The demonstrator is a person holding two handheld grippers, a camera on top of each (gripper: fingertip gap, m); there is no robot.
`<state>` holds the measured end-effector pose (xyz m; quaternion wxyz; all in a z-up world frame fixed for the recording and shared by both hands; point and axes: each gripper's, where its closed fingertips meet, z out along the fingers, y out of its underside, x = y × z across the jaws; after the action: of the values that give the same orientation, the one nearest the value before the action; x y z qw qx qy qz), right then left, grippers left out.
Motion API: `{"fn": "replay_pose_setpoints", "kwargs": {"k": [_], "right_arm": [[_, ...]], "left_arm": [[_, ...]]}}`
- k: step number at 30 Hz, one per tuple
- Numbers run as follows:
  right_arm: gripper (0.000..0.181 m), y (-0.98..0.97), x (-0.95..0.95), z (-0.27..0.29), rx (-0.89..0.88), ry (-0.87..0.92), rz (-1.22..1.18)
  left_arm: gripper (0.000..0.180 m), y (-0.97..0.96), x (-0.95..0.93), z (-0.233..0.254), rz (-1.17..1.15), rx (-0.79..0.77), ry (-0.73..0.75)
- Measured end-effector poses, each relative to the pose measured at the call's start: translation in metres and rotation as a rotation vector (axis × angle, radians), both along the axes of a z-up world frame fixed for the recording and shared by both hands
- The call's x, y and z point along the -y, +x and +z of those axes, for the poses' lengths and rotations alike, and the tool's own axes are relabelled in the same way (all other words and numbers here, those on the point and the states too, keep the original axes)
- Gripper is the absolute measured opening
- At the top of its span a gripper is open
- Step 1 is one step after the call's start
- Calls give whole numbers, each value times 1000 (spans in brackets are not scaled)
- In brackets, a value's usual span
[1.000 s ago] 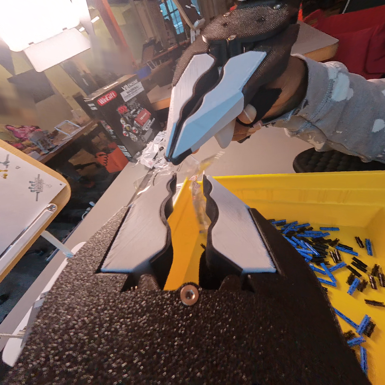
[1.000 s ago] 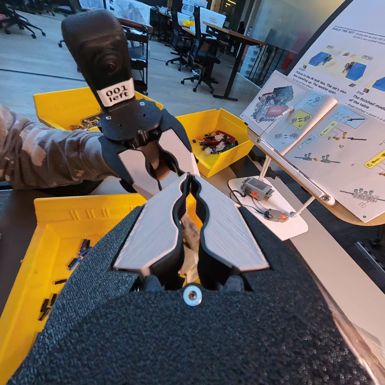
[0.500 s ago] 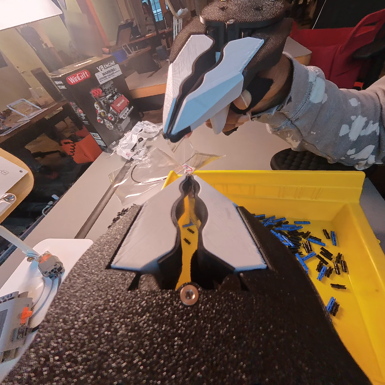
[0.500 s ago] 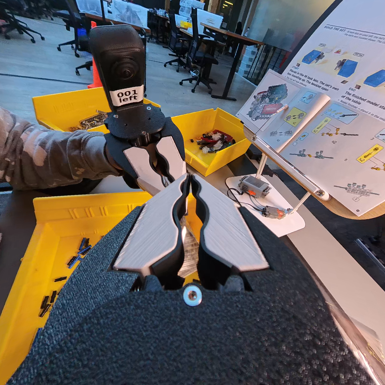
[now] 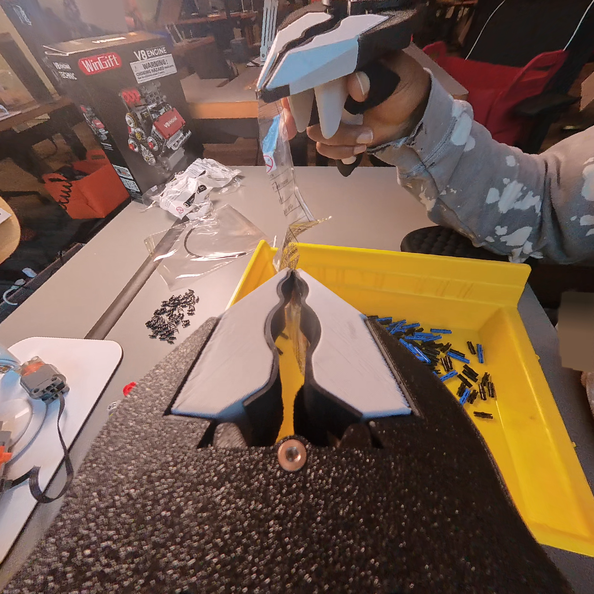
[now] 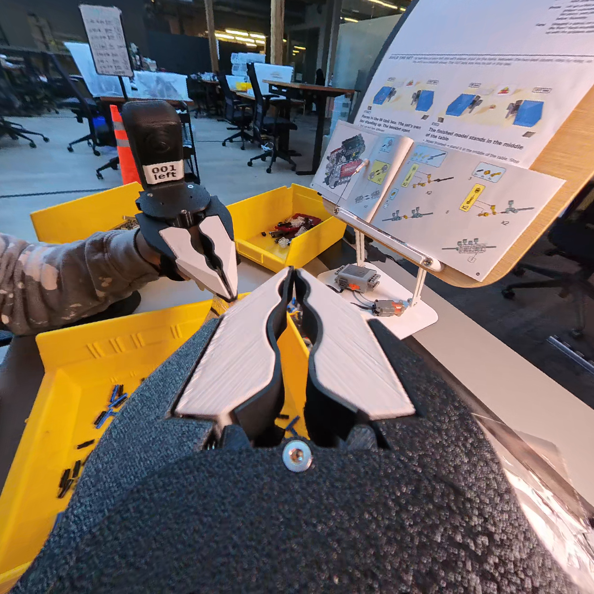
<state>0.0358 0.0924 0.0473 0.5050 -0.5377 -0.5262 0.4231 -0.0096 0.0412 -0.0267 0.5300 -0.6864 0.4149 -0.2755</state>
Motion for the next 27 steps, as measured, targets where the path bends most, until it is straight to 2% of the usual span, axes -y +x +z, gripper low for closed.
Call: {"fn": "replay_pose_setpoints", "kwargs": {"k": [3,6,9,14,23,27], "right_arm": [[0,15,-15,6,-40,-33,-41],[0,25,-24,6,-50,-45,-59],[0,40,-43,24,-176,-87,-132],[0,112,-92,30,-247,-99,-344],[0,180,-167,-18,-292,-205,-644],[0,209,-214,-43,-404,-252,-817]], "left_arm": [[0,-4,-3,-8,14,-41,-17],[0,-3,0,2,-3,27,-38],[0,-12,-4,-16,35,-107,-39],[0,-17,-5,-11,15,0,-84],[0,-8,-5,-9,-5,47,-81],[0,-9,-5,-3,2,59,-71]]}}
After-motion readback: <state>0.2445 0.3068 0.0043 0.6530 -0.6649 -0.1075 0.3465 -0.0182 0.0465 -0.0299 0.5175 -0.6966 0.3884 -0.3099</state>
